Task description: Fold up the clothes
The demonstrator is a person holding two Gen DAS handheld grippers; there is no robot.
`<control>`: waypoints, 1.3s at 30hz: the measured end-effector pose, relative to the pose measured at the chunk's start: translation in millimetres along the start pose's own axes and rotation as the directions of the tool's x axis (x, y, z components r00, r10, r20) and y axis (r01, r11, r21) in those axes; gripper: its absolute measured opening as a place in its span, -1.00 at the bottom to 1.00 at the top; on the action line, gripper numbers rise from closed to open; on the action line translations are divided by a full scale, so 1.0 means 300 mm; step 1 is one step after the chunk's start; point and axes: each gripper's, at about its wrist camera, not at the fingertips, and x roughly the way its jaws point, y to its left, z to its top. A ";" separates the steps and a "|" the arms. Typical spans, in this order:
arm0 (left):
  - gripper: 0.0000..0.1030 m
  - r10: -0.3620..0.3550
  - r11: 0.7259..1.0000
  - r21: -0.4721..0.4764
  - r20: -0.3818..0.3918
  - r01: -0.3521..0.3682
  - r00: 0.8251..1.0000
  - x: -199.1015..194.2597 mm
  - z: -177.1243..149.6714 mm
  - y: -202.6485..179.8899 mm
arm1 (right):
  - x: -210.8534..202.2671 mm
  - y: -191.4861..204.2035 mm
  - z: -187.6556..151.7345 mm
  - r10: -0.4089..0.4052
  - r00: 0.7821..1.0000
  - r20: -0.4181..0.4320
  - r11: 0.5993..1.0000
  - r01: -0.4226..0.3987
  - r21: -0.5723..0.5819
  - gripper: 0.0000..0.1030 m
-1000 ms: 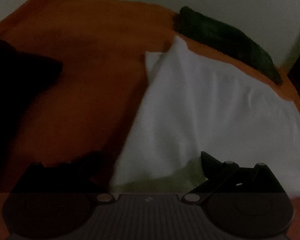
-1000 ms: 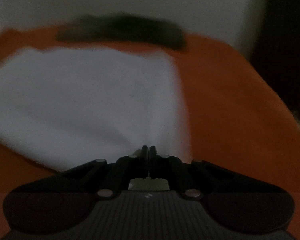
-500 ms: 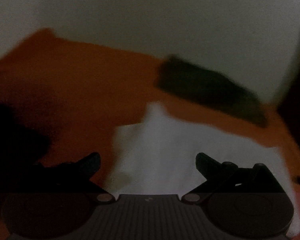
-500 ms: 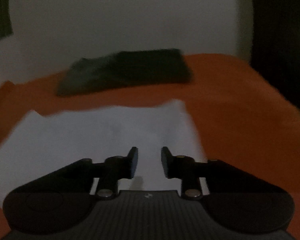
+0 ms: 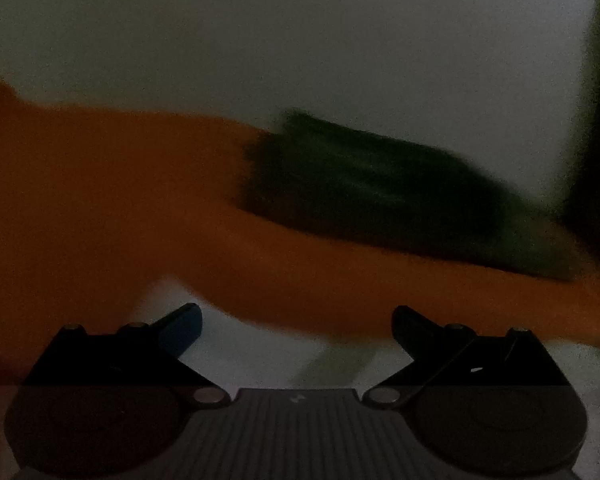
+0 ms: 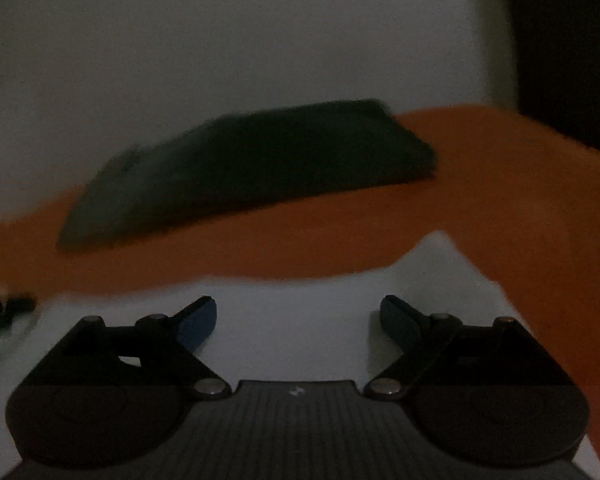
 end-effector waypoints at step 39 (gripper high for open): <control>-0.87 -0.350 0.248 0.497 -0.755 0.832 0.555 0.019 0.154 -0.466 | 0.048 0.332 0.178 0.194 0.542 -0.818 0.123 -0.841 -0.527 -0.89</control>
